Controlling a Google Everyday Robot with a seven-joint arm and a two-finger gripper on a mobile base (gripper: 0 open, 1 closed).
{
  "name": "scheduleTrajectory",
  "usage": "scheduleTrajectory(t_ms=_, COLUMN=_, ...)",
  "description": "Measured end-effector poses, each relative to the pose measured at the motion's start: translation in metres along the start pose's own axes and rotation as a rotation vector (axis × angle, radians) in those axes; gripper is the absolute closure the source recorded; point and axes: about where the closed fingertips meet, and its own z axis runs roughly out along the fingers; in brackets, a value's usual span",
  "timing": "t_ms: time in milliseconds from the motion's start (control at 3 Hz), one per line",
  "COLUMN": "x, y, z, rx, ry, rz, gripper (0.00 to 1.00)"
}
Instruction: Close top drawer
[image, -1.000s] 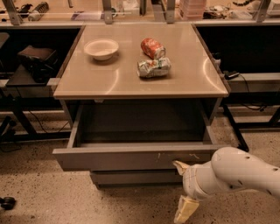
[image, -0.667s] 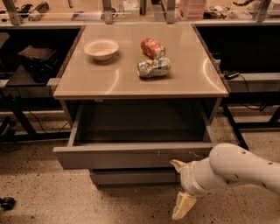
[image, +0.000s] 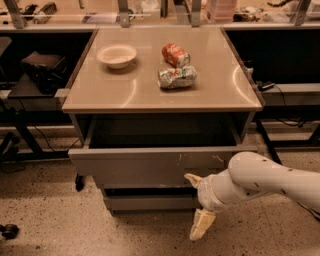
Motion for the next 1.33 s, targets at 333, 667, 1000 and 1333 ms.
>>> scheduleTrajectory(t_ms=333, x=-0.055, y=-0.069, z=0.017, rx=0.012, ry=-0.037, rz=-0.066, gripper=0.00)
scheduleTrajectory(t_ms=667, x=-0.055, y=-0.069, z=0.017, rx=0.012, ry=-0.037, rz=-0.066, gripper=0.00)
scheduleTrajectory(t_ms=1000, x=-0.053, y=-0.078, z=0.022, rx=0.022, ry=-0.007, rz=-0.051, gripper=0.00)
scheduleTrajectory(t_ms=1333, x=-0.051, y=-0.112, z=0.029, rx=0.055, ry=0.043, rz=-0.023, gripper=0.00)
